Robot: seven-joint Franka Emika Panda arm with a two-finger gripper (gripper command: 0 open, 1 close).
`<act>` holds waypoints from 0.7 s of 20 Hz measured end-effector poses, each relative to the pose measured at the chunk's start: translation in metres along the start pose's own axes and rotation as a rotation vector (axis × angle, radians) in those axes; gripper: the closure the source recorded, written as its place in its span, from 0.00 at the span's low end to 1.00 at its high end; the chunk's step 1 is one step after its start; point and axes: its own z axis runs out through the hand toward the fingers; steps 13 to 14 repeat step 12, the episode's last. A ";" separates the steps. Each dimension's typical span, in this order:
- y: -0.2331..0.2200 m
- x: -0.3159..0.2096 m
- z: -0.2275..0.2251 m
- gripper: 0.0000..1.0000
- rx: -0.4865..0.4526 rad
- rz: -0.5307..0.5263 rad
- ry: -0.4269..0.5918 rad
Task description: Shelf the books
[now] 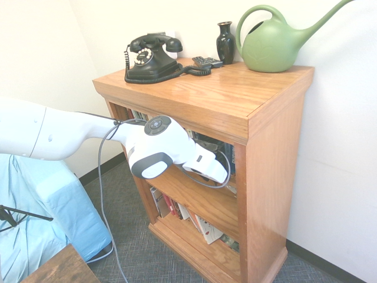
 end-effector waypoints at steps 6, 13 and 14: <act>0.022 -0.030 -0.022 0.00 -0.020 -0.009 0.026; 0.050 -0.100 -0.066 0.00 -0.037 -0.029 0.038; 0.050 -0.100 -0.066 0.00 -0.037 -0.029 0.038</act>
